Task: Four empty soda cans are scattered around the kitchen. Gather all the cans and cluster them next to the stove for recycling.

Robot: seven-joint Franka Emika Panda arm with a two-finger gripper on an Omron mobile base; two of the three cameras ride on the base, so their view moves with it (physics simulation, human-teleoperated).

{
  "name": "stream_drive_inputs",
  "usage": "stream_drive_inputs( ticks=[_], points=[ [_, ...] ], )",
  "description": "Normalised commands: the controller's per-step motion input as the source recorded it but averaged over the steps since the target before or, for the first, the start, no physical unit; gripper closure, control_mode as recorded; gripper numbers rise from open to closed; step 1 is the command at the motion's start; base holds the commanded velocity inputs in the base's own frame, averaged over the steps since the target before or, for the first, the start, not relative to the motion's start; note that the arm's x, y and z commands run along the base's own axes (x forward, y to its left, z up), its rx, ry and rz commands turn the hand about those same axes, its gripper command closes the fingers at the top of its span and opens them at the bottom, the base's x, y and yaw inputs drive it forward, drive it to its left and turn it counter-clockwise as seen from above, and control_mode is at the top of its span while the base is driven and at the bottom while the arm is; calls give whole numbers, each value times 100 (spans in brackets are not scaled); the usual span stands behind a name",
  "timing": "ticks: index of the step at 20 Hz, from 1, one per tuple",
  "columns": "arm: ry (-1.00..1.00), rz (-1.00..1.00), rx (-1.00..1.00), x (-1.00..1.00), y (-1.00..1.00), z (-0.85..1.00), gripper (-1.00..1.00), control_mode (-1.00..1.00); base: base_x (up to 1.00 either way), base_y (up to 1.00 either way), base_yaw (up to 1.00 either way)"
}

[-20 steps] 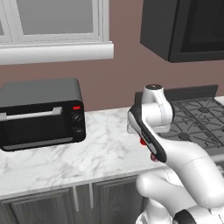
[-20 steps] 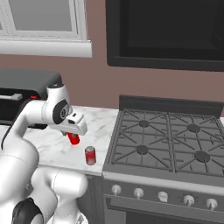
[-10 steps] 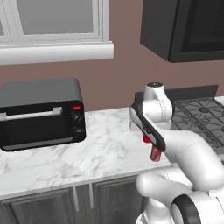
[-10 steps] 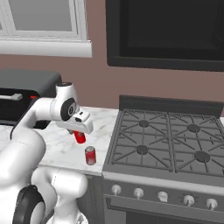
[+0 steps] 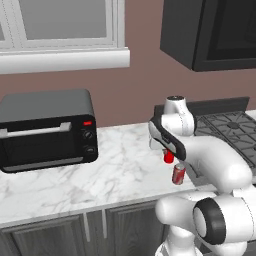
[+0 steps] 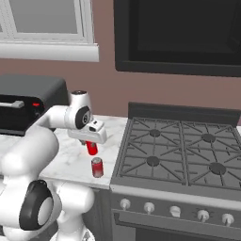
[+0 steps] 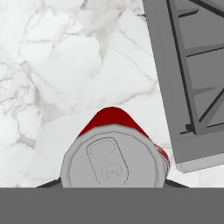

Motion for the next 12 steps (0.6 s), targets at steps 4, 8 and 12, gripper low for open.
stream_drive_inputs(
  ticks=[4,8,12],
  points=[
    [-2,1,0,28,-5,-28,100,-100,0,0,0],
    [-2,0,0,27,-5,-26,100,-100,0,0,0],
    [-1,0,0,24,-7,-19,100,-100,0,0,0]
  ],
)
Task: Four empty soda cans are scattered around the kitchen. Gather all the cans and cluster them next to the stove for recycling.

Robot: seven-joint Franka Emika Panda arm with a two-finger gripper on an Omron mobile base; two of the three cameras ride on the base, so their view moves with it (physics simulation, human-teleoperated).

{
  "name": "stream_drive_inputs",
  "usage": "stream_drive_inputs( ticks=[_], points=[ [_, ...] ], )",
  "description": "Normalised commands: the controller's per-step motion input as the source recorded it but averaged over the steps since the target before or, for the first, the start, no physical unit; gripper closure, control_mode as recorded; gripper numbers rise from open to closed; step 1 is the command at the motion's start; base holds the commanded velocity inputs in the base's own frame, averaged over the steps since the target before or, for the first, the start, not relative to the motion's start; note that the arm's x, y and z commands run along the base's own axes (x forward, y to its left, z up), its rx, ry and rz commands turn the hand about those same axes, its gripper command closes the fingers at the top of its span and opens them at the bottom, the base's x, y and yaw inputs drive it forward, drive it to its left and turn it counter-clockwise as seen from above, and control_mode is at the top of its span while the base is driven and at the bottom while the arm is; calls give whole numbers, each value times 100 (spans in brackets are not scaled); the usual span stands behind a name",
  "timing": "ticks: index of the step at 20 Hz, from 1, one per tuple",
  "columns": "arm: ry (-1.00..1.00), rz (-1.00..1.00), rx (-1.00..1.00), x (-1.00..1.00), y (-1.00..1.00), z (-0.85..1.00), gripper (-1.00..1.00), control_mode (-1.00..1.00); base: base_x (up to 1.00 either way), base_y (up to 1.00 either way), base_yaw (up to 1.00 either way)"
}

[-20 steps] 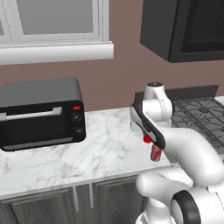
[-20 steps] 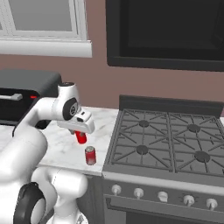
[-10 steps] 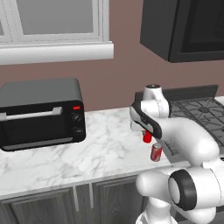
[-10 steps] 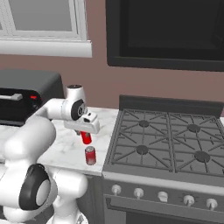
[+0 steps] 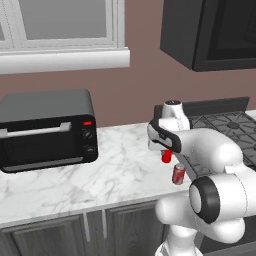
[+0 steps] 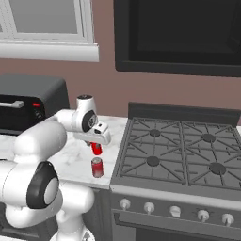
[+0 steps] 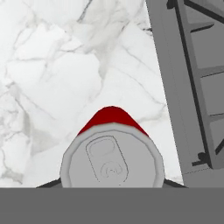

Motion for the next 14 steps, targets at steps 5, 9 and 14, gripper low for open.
stream_drive_inputs(
  ticks=[5,9,14],
  points=[
    [0,0,0,24,-7,-11,100,-100,0,0,0],
    [0,0,0,22,-4,-12,100,-100,0,0,0],
    [0,0,1,12,-3,-15,100,-100,0,0,0]
  ],
)
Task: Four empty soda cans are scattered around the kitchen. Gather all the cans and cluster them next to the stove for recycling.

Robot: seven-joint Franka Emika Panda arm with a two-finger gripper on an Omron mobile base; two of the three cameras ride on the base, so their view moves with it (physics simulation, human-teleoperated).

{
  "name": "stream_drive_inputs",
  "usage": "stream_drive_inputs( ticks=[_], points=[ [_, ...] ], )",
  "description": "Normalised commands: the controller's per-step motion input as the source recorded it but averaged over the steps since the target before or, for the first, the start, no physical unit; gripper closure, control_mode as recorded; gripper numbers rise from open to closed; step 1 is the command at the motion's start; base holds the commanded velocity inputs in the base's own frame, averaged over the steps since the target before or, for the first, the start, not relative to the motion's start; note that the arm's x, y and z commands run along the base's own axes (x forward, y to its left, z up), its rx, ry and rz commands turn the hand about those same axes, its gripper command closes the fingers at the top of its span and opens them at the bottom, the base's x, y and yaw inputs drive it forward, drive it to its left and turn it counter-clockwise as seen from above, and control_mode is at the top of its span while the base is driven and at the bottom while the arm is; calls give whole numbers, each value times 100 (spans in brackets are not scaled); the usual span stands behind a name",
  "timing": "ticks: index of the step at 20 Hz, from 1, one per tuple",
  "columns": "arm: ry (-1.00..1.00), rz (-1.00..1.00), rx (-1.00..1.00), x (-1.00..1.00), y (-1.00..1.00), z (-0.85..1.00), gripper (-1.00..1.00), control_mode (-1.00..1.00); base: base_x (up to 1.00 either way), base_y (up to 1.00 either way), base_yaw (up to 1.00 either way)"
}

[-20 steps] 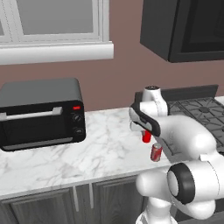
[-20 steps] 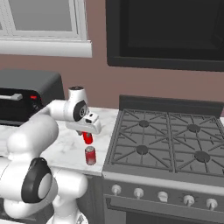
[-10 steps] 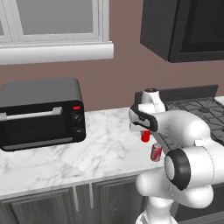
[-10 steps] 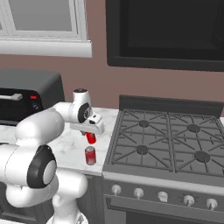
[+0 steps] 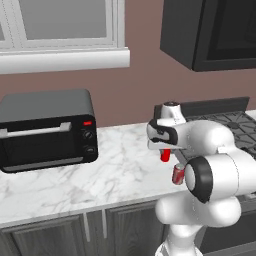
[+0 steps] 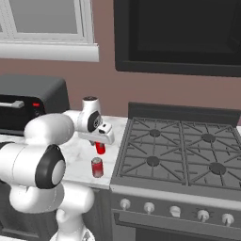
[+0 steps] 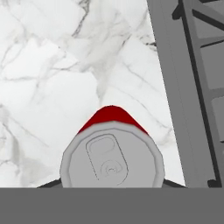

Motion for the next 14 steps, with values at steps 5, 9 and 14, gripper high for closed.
stream_drive_inputs(
  ticks=[5,9,14],
  points=[
    [0,0,3,5,-8,-18,100,-100,0,0,0],
    [0,0,2,11,-10,-16,100,-100,0,0,0],
    [-1,0,0,16,-2,-19,100,-100,0,0,0]
  ],
)
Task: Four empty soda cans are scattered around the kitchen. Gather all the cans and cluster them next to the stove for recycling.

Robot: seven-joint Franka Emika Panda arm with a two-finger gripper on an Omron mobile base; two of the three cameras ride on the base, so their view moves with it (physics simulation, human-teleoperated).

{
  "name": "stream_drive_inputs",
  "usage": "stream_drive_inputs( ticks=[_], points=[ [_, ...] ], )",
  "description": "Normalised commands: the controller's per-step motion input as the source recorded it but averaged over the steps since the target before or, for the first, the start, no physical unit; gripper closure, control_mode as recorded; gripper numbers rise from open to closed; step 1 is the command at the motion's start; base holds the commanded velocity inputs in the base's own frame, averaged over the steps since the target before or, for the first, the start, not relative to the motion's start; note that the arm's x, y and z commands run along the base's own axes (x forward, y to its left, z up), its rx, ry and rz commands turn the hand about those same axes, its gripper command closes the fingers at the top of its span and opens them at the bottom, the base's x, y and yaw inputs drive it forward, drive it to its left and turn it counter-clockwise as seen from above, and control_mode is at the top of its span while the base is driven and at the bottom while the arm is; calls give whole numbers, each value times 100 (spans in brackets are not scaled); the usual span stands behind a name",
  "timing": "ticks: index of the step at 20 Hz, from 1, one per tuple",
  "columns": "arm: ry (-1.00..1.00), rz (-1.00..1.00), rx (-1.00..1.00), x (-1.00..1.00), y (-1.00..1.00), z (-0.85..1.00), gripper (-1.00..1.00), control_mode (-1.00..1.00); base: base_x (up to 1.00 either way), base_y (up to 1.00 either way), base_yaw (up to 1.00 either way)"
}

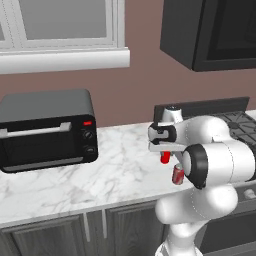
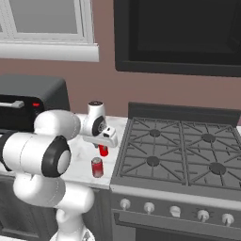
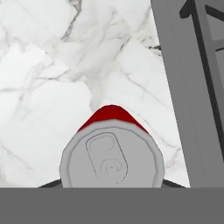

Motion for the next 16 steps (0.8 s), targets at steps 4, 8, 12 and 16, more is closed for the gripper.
stream_drive_inputs(
  ticks=[4,8,12,16],
  points=[
    [-2,0,0,13,0,-17,100,-100,0,0,0],
    [-1,0,0,13,0,-17,100,-100,0,0,0],
    [-1,0,0,15,-1,-16,100,-100,0,0,0],
    [-1,0,0,4,0,-13,100,-100,0,0,0]
  ],
)
